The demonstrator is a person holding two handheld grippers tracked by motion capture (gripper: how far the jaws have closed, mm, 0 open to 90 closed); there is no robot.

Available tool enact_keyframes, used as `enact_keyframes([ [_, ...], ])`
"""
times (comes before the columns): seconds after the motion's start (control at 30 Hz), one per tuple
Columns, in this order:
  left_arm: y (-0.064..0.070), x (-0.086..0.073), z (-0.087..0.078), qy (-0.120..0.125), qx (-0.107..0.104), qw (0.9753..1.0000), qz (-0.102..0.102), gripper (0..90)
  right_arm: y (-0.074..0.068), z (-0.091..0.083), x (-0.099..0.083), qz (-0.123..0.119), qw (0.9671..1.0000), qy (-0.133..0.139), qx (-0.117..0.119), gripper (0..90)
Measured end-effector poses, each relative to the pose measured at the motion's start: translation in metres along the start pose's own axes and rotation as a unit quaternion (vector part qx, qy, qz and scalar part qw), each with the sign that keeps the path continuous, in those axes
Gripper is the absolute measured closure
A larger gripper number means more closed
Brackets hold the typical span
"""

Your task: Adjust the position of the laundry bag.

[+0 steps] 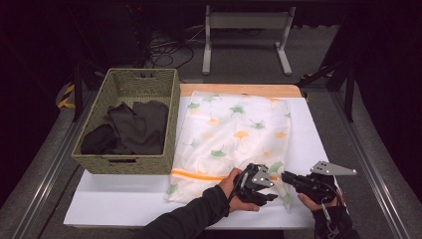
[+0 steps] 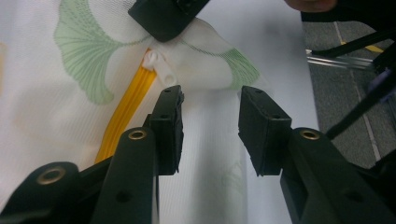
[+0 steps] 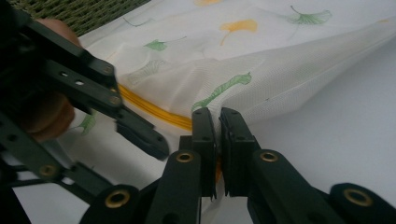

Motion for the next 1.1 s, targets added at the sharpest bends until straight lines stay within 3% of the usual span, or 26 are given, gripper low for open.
enact_keyframes([
  [0.2,-0.010,-0.003,0.007,0.011,0.027,0.9992,-0.028,62.8,-0.003,0.001,-0.001,0.002,1.0000,0.000,0.009,85.5],
  [0.3,-0.015,-0.004,0.006,0.017,0.025,0.9987,-0.041,63.3,-0.003,0.001,-0.001,0.004,0.9999,0.000,0.010,85.5],
  [0.53,-0.011,-0.002,0.014,0.006,0.028,0.9990,-0.033,68.2,-0.006,0.003,-0.001,0.006,0.9999,0.002,0.013,85.5],
  [0.67,-0.015,-0.001,0.016,0.017,0.023,0.9979,-0.057,71.1,-0.006,0.004,-0.001,0.006,0.9998,0.003,0.017,85.5],
  [0.83,-0.021,0.000,0.013,0.042,0.024,0.9942,-0.096,74.9,-0.007,0.003,-0.001,0.010,0.9997,0.005,0.023,85.5],
  [1.0,-0.023,-0.001,0.012,0.041,0.042,0.9935,-0.097,83.5,-0.006,0.003,-0.002,0.012,0.9996,0.006,0.025,85.5],
  [1.1,-0.023,-0.001,0.011,0.050,0.037,0.9934,-0.096,88.6,-0.008,0.004,-0.002,0.008,0.9996,0.006,0.028,85.6],
])
Point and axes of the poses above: each handheld gripper's, and its own axes: z roughly forward along the jaws, x roughly out of its top, y roughly to its right, the point moved 5 cm from there along z, roughly forward along the jaws, and after that the axes turned 3 degrees about -z, right-handed, at the moved point
